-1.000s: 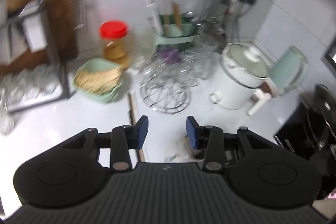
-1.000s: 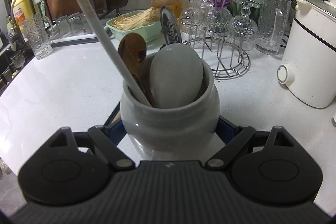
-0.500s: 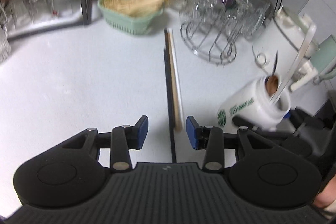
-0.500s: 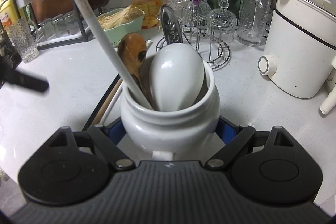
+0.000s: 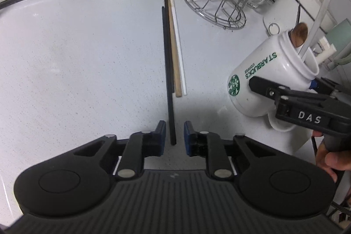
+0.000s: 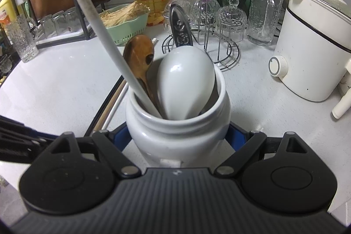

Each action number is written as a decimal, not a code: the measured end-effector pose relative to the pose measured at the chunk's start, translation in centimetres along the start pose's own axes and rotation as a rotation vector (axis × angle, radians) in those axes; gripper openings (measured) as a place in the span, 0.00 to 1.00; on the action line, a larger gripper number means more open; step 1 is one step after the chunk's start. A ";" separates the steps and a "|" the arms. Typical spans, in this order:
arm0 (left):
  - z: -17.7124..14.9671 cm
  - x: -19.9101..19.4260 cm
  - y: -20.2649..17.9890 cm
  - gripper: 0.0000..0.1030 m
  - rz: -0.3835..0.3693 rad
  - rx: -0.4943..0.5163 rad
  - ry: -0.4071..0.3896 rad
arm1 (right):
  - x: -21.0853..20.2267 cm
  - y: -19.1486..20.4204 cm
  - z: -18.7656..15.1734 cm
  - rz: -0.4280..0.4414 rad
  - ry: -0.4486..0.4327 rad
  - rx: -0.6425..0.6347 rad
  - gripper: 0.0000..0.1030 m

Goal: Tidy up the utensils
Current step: 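Close the left tool on a black chopstick, then lift the black chopstick with the left tool off the counter, then carry the black chopstick with the left tool over the jar, then lower the black chopstick into the jar and open the left tool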

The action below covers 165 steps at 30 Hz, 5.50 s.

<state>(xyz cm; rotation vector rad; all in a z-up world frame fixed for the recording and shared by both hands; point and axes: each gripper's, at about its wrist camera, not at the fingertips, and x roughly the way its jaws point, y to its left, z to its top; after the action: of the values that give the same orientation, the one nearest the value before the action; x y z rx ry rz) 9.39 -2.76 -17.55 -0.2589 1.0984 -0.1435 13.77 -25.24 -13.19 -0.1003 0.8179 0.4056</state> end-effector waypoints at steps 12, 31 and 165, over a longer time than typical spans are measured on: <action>-0.2 1.0 -1.1 0.06 0.091 -0.005 -0.007 | 0.0 0.0 0.2 0.020 0.014 -0.043 0.88; -4.0 -4.0 -1.1 0.05 0.164 -0.146 -0.060 | 0.0 0.6 0.1 0.106 0.004 -0.132 0.88; 15.0 -22.0 -17.1 0.06 -0.026 0.439 -0.065 | 0.4 4.7 -0.6 0.169 -0.074 -0.171 0.88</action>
<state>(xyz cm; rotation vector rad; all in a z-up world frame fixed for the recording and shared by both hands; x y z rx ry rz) 13.15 -11.84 12.51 0.1153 0.9714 -0.3911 11.79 -20.97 -13.53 -0.1751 0.7205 0.6358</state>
